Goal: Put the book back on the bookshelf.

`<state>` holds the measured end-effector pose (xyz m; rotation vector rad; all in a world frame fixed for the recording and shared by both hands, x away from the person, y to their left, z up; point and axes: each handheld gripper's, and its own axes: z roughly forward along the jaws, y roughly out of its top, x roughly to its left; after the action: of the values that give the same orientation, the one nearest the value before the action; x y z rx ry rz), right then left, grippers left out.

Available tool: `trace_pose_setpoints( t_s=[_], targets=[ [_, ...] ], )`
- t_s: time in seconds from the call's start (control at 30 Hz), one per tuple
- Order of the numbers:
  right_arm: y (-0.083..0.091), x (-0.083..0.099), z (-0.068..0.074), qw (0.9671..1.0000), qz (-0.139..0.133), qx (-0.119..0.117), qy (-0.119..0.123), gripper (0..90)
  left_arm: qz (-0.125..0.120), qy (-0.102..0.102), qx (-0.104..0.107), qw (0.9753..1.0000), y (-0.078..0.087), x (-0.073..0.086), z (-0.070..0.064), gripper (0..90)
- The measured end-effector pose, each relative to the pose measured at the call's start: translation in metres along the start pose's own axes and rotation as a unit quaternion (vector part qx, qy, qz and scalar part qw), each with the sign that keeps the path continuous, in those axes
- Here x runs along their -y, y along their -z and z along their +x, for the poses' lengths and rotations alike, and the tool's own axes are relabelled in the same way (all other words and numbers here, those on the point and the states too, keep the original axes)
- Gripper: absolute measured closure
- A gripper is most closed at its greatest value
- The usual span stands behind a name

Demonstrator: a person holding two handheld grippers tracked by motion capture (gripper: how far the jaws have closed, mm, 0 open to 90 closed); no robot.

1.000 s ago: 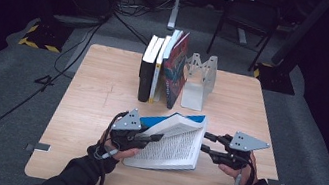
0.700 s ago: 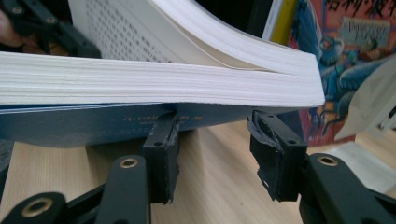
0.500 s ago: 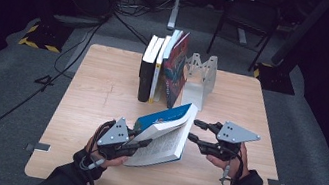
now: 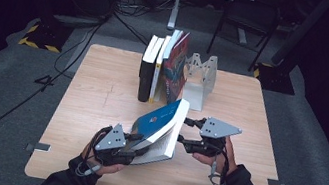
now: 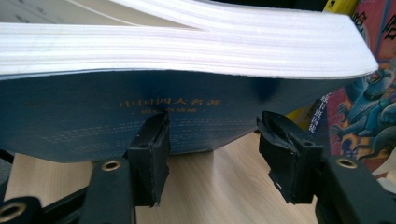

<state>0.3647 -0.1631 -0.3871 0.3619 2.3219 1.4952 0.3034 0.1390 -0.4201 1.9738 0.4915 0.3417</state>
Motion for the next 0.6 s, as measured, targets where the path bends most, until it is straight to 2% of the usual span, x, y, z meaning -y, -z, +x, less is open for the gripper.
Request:
trace_pose_setpoints(
  t_s=[0.07, 0.13, 0.2, 0.27, 0.33, 0.37, 0.43, 0.5, 0.6],
  targets=[
    [0.0, 0.002, -0.002, 1.0, -0.005, 0.0, -0.002, 42.7, -0.014, 0.019, 0.028, 0.9993, -0.002, 0.001, 0.01, 69.8],
    [0.003, 0.006, -0.006, 0.9998, -0.017, -0.008, -0.011, 43.5, -0.014, 0.011, 0.04, 0.999, -0.007, -0.002, 0.012, 71.1],
    [0.008, 0.013, -0.011, 0.9997, -0.017, -0.009, -0.015, 43.5, -0.013, -0.002, 0.061, 0.9981, -0.016, -0.007, 0.013, 70.5],
    [0.015, 0.019, -0.015, 0.9998, -0.009, -0.002, -0.018, 43.6, -0.019, -0.001, 0.08, 0.9966, -0.026, -0.011, 0.015, 69.9],
    [0.025, 0.029, -0.019, 0.9996, -0.002, 0.011, -0.025, 44.8, -0.019, -0.012, 0.097, 0.9951, -0.042, -0.019, 0.013, 69.3],
    [0.025, 0.029, -0.019, 0.9996, -0.002, 0.011, -0.025, 44.8, -0.019, -0.012, 0.097, 0.9951, -0.042, -0.019, 0.013, 69.1],
    [0.038, 0.04, -0.023, 0.9992, -0.003, 0.025, -0.033, 47.8, -0.02, -0.017, 0.103, 0.9943, -0.054, -0.026, 0.009, 68.6],
    [0.046, 0.046, -0.026, 0.9988, -0.01, 0.028, -0.04, 47.9, -0.02, -0.024, 0.104, 0.9941, -0.06, -0.03, 0.006, 68.6],
    [0.05, 0.049, -0.028, 0.9982, -0.023, 0.029, -0.049, 48.9, -0.025, -0.02, 0.102, 0.9943, -0.058, -0.032, 0.006, 68.8]
  ],
)
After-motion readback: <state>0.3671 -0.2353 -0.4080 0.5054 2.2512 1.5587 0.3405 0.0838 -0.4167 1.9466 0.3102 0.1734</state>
